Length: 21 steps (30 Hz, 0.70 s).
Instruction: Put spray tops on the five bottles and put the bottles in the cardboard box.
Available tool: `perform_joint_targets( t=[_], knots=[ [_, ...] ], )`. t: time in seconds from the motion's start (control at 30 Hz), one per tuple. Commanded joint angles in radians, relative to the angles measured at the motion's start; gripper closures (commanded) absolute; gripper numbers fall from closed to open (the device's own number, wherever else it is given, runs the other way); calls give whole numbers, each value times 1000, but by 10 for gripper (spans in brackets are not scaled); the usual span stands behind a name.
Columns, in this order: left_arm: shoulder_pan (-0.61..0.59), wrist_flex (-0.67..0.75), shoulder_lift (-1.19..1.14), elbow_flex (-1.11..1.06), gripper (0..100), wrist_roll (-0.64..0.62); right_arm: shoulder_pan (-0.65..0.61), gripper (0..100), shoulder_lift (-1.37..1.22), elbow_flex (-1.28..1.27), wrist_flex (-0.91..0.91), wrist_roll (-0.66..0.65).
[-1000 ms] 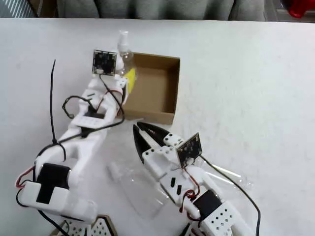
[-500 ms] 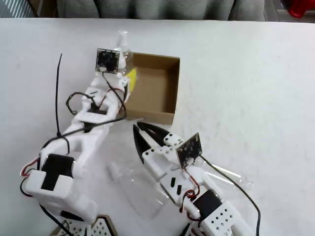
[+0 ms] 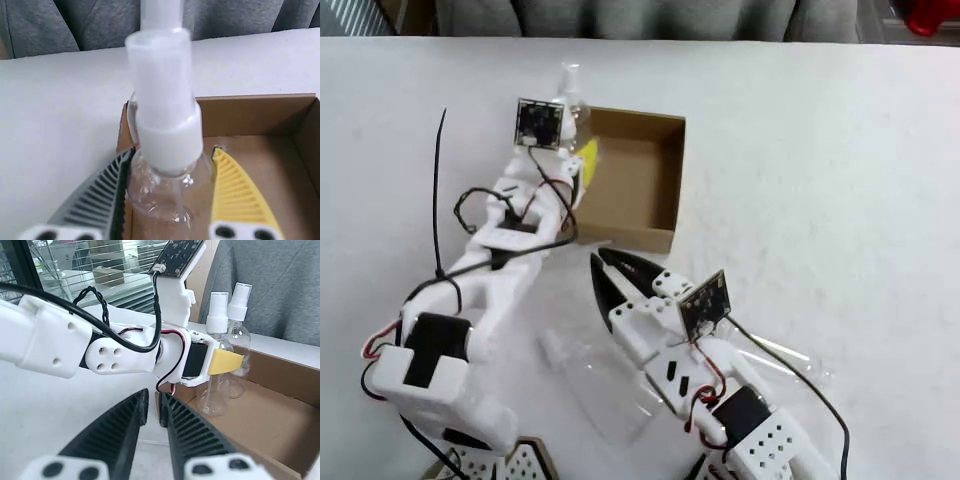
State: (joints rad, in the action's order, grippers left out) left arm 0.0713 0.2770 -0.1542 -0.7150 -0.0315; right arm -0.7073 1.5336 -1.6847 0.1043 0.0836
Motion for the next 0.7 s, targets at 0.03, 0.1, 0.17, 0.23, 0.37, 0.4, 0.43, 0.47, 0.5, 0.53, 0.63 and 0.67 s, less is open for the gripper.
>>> perform_joint_targets(
  t=[0.03, 0.1, 0.17, 0.23, 0.37, 0.4, 0.43, 0.47, 0.5, 0.53, 0.63, 0.67],
  knots=[
    [5, 0, 4, 23, 873, 5, 4, 981, 13, -11, 8, -12],
    [4, -2, 4, 23, 832, 5, 4, 981, 13, -11, 8, -12],
    [-8, -2, 4, 23, 829, 5, 4, 981, 13, -11, 8, -12],
    [-15, -2, 4, 25, 833, 5, 4, 981, 13, -11, 8, -12],
    [-19, -2, 4, 26, 831, 5, 4, 980, 13, -11, 8, -12],
    [-19, -2, 4, 26, 830, 5, 4, 980, 13, -11, 8, -12],
    [-19, -2, 4, 26, 830, 5, 4, 980, 13, -11, 8, -12],
    [-19, -2, 4, 26, 829, 5, 4, 980, 13, -11, 8, -12],
    [-19, -2, 4, 26, 821, 5, 4, 980, 13, -11, 8, -12],
    [-19, -2, 4, 25, 805, 5, 4, 980, 13, -11, 8, -12],
    [-19, -3, 4, 21, 747, 3, 4, 980, 13, -11, 8, -12],
    [-21, -3, 4, 21, 736, 3, 4, 980, 13, -11, 8, -12]
  ],
)
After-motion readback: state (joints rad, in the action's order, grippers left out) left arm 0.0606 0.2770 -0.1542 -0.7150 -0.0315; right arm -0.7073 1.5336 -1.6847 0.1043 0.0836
